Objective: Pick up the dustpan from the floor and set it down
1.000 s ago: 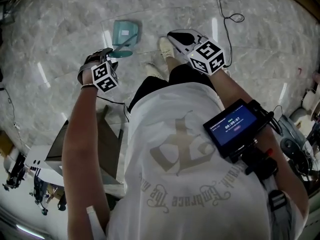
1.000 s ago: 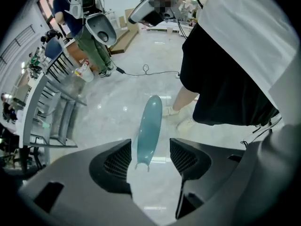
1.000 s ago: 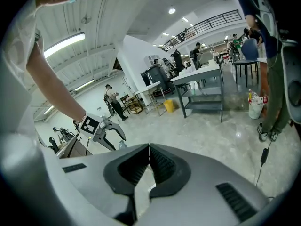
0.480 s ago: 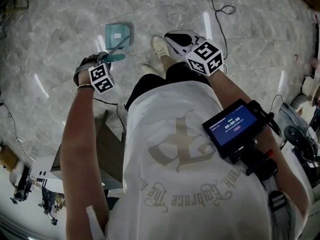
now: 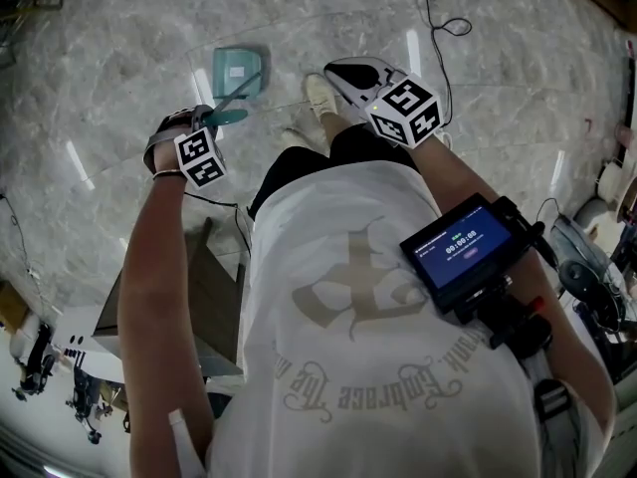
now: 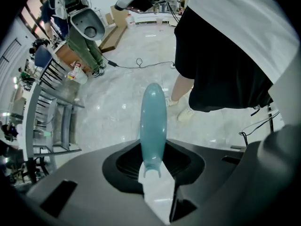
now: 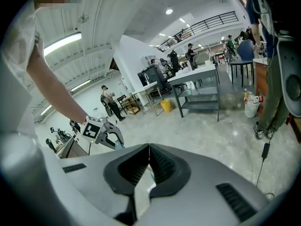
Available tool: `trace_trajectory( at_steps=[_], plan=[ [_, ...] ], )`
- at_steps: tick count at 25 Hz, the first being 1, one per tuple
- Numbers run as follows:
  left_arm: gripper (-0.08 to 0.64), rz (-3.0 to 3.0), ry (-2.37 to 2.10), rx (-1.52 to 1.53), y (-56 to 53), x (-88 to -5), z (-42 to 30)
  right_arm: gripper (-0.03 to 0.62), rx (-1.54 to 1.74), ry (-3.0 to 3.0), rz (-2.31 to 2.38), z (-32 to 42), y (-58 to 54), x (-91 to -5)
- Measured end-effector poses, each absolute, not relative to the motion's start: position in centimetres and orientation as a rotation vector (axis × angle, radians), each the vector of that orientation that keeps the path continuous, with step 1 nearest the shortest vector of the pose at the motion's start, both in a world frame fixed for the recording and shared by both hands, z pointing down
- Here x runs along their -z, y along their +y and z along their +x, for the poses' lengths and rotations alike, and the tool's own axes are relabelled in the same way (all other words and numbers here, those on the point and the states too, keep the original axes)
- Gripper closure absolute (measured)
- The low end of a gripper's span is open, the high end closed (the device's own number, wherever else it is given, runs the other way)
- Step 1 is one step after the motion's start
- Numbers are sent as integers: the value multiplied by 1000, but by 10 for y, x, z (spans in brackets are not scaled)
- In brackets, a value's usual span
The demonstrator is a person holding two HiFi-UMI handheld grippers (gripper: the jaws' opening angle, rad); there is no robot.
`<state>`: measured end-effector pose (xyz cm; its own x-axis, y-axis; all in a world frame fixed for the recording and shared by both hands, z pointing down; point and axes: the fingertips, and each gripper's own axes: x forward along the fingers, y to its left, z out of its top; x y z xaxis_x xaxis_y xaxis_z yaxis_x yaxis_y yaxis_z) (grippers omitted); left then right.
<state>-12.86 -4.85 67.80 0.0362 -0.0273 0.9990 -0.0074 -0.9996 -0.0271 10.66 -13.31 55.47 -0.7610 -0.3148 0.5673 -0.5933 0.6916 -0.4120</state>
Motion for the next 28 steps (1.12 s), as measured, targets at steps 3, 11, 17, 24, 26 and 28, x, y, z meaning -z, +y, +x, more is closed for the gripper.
trace_trajectory(
  at_steps=[3, 11, 17, 24, 26, 28],
  plan=[
    [436, -2269, 106, 2175, -49, -671, -134, 577, -809, -2451, 677, 103, -134, -553],
    [436, -2326, 244, 2189, -40, -653, -139, 577, -780, -2478, 597, 88, -134, -550],
    [436, -2400, 374, 2180, -26, -636, -133, 577, -756, -2488, 521, 77, -127, -549],
    [436, -2445, 585, 2218, -1, -616, -132, 577, -704, -2517, 386, 58, -118, -546],
    [437, -2456, 649, 2220, 6, -608, -132, 577, -682, -2526, 342, 50, -117, -543],
    [437, -2471, 702, 2221, 14, -600, -133, 577, -663, -2533, 304, 43, -116, -539]
  ],
)
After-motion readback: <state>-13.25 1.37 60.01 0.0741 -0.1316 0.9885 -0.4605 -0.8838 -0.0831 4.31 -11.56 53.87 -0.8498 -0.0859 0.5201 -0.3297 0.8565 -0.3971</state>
